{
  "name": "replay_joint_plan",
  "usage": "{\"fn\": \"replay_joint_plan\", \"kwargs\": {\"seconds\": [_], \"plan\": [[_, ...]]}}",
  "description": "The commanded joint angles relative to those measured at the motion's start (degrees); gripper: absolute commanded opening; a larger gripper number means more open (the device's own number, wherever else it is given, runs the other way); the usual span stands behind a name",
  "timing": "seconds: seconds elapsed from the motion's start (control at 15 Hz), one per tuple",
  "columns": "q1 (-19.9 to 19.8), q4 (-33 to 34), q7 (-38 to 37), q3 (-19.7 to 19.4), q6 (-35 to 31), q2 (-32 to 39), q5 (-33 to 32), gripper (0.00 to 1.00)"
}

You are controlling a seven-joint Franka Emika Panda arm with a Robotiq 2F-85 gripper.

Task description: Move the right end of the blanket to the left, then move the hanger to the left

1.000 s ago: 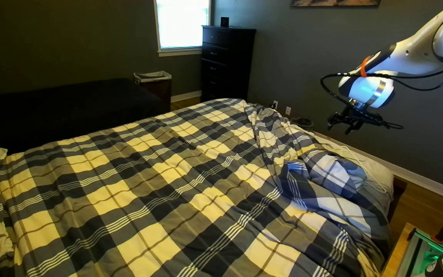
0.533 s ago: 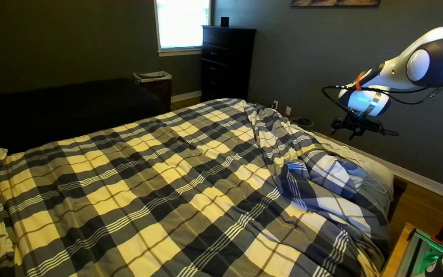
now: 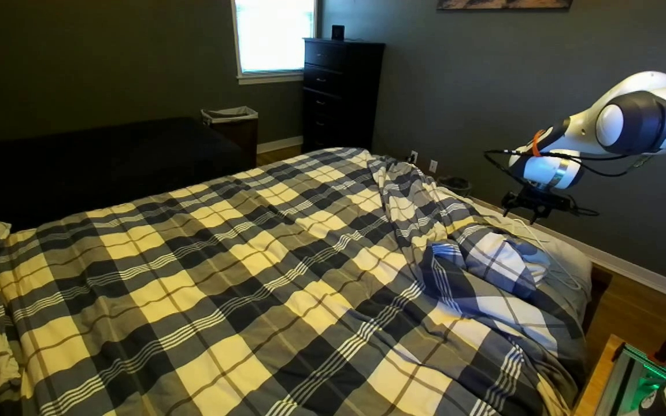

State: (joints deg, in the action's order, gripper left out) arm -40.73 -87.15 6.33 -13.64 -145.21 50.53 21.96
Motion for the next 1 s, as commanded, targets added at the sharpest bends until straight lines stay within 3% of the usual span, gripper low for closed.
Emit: {"fn": "replay_joint_plan", "kwargs": {"seconds": [0.0, 0.4, 0.93], "plan": [[-3.12, 3.91, -0.55, 1.3, 3.58, 3.6, -3.43, 1.0], [-5.97, 4.54, 3.32, 1.86, 6.19, 6.74, -8.22, 1.0], [-8.89, 4.71, 9.29, 4.84, 4.08, 10.21, -10.7, 1.0]]}}
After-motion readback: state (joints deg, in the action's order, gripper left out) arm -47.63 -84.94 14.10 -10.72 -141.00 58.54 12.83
